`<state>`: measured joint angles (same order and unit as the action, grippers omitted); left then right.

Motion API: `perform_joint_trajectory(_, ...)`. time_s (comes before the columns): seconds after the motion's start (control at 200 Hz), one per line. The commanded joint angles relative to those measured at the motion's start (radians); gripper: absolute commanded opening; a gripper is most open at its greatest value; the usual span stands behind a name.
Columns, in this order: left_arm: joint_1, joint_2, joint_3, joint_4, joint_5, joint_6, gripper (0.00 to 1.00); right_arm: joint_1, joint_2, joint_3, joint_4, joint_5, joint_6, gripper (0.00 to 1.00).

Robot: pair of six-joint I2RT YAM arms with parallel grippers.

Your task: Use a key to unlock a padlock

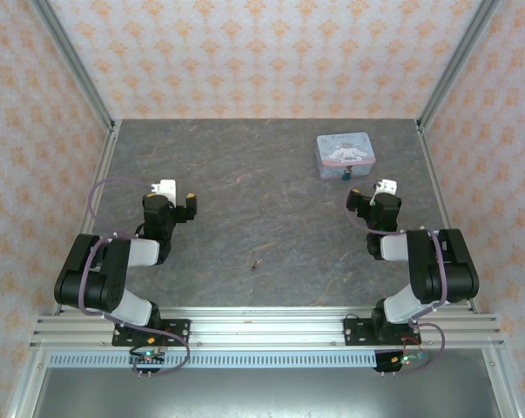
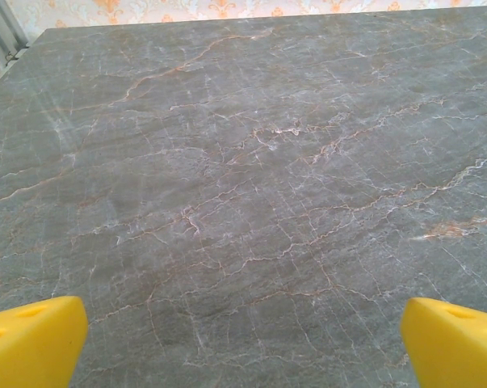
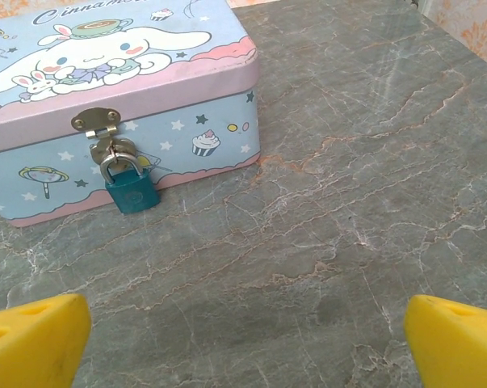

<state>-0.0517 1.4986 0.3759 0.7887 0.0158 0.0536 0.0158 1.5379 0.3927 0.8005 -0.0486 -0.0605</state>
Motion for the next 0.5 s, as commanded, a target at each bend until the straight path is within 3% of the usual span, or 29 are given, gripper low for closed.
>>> perform_joint_trajectory(0.0,0.009,-0.015,0.043,-0.038,0.003,0.000,1.00,-0.009,-0.016,0.015,0.000,0.019,0.016,0.99)
perform_joint_trajectory(0.1,0.012,-0.049,0.101,-0.164,0.030,0.009,1.00,-0.009,-0.077,0.030,-0.063,0.029,0.017,0.99)
perform_joint_trajectory(0.25,0.011,-0.091,0.197,-0.351,0.029,0.009,1.00,-0.010,-0.181,0.152,-0.392,0.058,0.083,0.99)
perform_joint_trajectory(0.4,0.007,-0.143,0.288,-0.487,0.027,-0.029,1.00,-0.012,-0.244,0.252,-0.585,0.188,0.385,0.99)
perform_joint_trajectory(0.495,0.002,-0.149,0.381,-0.600,0.038,-0.103,1.00,-0.018,-0.267,0.294,-0.565,0.120,0.426,0.99)
